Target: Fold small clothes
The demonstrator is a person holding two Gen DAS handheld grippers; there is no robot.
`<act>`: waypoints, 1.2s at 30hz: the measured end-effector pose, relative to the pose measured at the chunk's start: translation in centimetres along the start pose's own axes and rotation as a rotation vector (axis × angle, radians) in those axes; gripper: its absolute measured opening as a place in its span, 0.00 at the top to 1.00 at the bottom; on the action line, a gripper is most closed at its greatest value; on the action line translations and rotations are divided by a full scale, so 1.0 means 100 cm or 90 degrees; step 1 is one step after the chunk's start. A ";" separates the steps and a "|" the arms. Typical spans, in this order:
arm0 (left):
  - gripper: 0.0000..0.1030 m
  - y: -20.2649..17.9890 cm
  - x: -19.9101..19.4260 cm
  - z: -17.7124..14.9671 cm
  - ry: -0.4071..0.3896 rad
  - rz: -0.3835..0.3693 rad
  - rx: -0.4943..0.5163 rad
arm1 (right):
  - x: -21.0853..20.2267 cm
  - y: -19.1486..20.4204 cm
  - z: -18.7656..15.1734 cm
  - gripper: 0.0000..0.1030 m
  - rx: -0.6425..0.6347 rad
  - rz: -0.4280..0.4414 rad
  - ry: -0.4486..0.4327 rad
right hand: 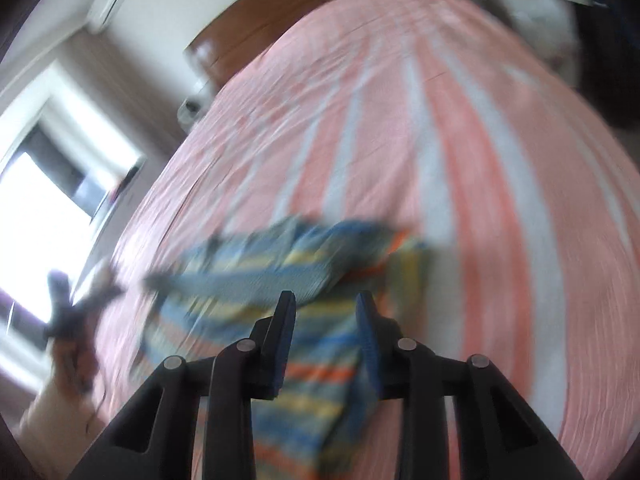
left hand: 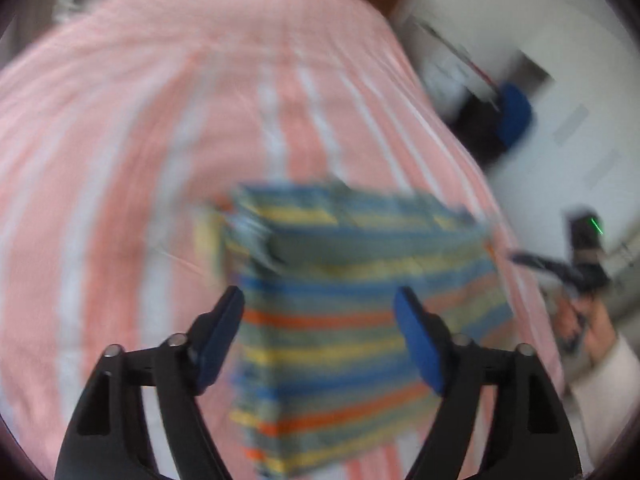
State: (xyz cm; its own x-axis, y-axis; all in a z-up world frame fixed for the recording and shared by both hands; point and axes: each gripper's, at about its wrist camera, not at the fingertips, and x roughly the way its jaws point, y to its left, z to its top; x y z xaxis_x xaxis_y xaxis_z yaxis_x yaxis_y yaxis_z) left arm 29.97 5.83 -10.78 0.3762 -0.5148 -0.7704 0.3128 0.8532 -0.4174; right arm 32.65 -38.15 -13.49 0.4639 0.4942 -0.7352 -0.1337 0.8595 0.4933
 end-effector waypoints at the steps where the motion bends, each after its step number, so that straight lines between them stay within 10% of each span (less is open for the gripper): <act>1: 0.21 -0.008 0.016 0.000 0.042 -0.022 0.010 | 0.014 0.005 0.002 0.68 0.004 0.018 0.043; 5: 0.23 -0.014 0.041 0.012 0.056 0.029 -0.018 | 0.094 0.009 0.018 0.68 0.084 0.037 0.143; 12: 0.08 -0.007 0.014 0.001 0.032 -0.005 -0.009 | 0.085 0.023 0.047 0.53 0.147 0.082 -0.139; 15: 0.08 -0.016 0.037 -0.013 0.056 0.032 0.053 | 0.064 0.046 0.032 0.52 0.050 0.065 -0.110; 20: 0.20 0.019 0.067 0.018 0.014 0.066 -0.068 | 0.055 0.062 -0.033 0.52 -0.075 0.025 0.020; 24: 0.26 0.046 0.048 0.023 -0.037 0.238 -0.136 | 0.038 0.039 -0.089 0.52 -0.099 -0.041 0.079; 31: 0.15 -0.021 0.007 -0.058 -0.042 0.144 0.025 | -0.018 0.045 -0.126 0.54 -0.161 -0.090 0.009; 36: 0.23 -0.012 0.011 -0.107 0.019 0.276 -0.004 | 0.014 0.038 -0.139 0.57 -0.147 -0.114 0.065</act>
State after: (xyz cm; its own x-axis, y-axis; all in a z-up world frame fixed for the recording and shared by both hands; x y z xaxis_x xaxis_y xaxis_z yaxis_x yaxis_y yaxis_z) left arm 20.66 5.14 -16.33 0.4456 -0.1059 -0.8889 0.1257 0.9905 -0.0550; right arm 20.63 -32.42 -19.10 0.4099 0.3321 -0.8495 -0.2585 0.9355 0.2409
